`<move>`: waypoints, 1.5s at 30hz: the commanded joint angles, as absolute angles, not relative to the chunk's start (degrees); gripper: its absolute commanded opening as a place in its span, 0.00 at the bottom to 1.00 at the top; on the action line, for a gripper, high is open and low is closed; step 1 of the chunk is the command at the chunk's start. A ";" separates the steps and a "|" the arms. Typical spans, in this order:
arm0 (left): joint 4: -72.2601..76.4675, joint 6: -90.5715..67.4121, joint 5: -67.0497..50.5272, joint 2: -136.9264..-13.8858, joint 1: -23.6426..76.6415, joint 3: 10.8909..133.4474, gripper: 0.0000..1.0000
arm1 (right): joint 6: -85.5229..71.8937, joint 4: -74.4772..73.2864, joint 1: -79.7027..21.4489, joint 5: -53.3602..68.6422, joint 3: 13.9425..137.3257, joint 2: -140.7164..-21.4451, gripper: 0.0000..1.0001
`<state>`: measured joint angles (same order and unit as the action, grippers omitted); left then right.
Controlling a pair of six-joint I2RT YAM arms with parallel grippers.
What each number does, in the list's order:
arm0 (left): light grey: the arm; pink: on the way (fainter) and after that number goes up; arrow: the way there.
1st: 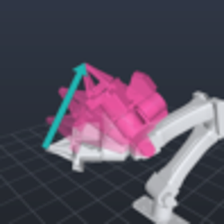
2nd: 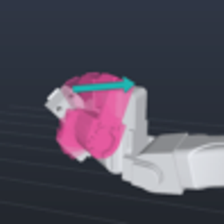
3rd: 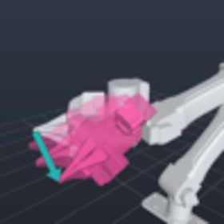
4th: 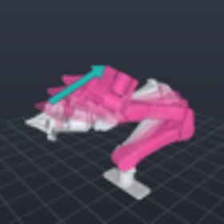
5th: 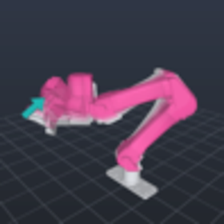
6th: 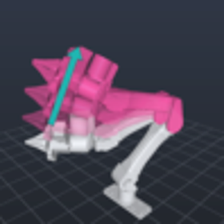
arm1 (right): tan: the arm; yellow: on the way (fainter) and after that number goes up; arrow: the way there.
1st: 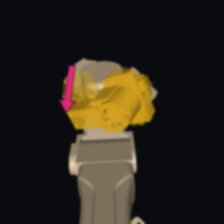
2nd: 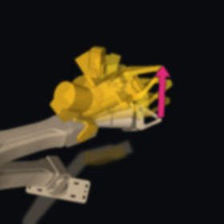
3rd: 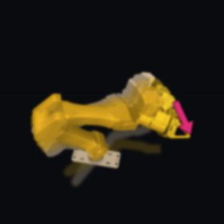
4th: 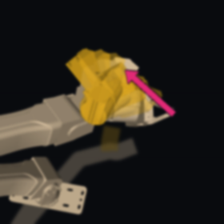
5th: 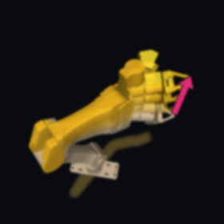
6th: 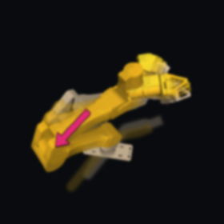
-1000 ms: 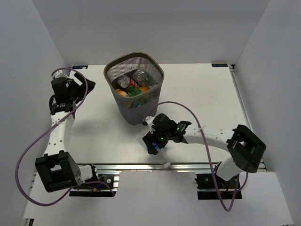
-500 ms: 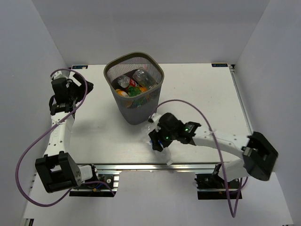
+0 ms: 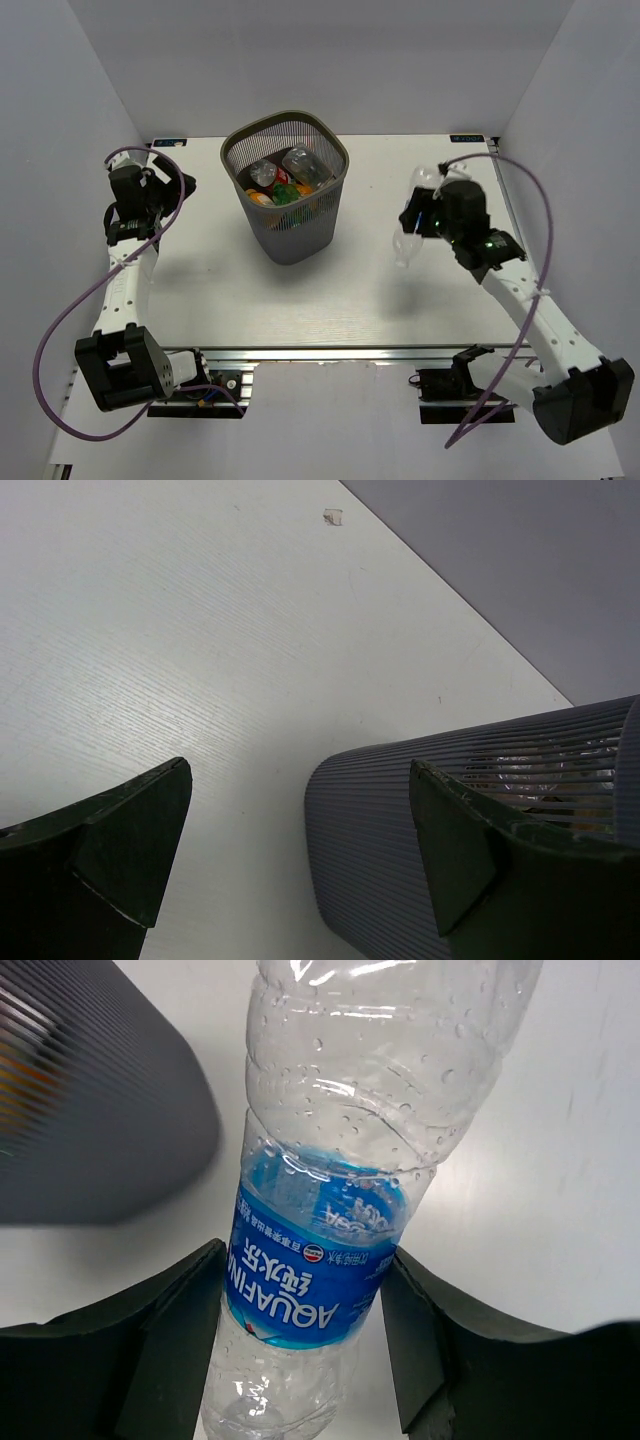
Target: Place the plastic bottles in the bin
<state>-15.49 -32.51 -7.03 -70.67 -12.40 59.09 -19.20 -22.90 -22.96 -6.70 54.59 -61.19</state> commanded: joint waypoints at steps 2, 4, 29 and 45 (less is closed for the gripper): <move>-16.00 -31.29 -5.45 -68.64 -12.30 60.29 0.98 | -8.73 -6.54 -22.41 3.11 66.69 -58.00 0.14; -15.82 -31.20 -5.54 -68.47 -12.30 60.29 0.98 | -1.54 -4.49 -22.41 7.36 74.13 -60.37 0.14; -14.85 -31.29 -5.54 -66.62 -12.30 58.97 0.98 | 53.18 -20.74 -48.08 8.01 118.56 -104.76 0.74; -16.26 -31.73 -3.61 -66.62 -12.30 59.68 0.98 | 23.63 -12.22 -40.62 8.79 125.86 -101.34 0.89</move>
<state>-15.62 -31.53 -4.84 -68.53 -12.40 58.85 38.41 -19.25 -45.71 8.43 121.54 -106.24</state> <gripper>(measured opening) 0.982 0.894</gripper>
